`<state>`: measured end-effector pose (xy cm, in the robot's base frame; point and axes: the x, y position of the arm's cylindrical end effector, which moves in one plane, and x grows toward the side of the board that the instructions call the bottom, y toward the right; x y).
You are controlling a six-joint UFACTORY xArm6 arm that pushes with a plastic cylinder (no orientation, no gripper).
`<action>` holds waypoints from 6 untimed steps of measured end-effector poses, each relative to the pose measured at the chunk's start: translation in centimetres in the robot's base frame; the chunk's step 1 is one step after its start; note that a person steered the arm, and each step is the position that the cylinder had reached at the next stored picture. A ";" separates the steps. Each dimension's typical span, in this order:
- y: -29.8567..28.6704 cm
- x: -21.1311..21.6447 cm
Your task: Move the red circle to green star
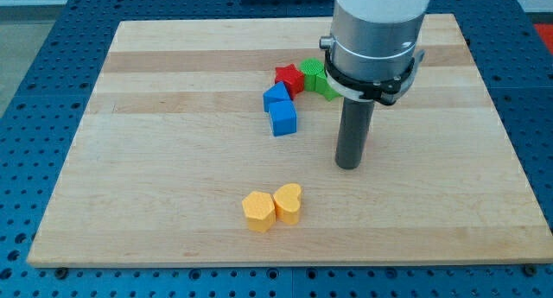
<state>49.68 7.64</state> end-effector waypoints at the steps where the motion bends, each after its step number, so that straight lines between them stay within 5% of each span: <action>1: 1.4 -0.4; 6: 2.0 -6.4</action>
<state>43.29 9.59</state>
